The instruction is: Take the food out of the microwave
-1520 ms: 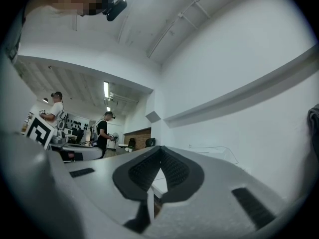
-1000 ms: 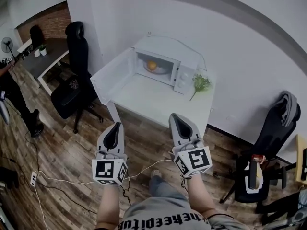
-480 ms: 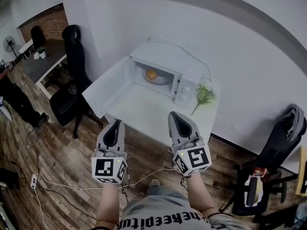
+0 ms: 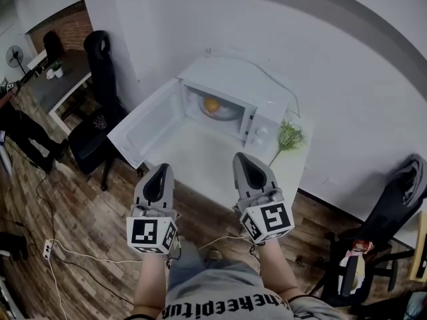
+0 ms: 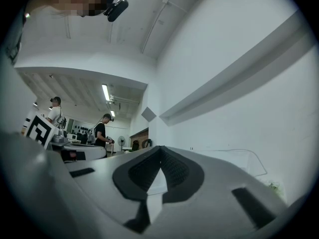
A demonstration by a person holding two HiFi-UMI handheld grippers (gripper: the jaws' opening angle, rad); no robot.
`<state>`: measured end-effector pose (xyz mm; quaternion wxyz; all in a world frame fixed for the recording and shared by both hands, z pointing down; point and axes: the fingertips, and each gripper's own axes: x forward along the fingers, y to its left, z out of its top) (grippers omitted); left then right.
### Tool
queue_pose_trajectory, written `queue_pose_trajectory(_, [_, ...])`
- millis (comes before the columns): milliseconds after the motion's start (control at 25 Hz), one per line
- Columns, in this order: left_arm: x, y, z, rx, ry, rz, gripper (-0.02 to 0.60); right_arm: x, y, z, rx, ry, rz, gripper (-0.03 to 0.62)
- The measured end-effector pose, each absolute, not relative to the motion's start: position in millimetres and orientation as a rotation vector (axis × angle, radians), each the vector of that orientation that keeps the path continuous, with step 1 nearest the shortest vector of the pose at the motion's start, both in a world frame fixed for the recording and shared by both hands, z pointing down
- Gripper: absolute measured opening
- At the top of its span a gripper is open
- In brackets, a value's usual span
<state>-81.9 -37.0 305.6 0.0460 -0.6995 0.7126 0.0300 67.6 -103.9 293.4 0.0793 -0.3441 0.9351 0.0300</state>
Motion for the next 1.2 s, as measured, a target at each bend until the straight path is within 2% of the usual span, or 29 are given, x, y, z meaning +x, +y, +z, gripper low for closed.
queue_pose_trajectory(1200, [-174,-234,335,-2.431,1.930,0.074,0.014,-39,-264,325,-1.276,2.758,0.023,0.005])
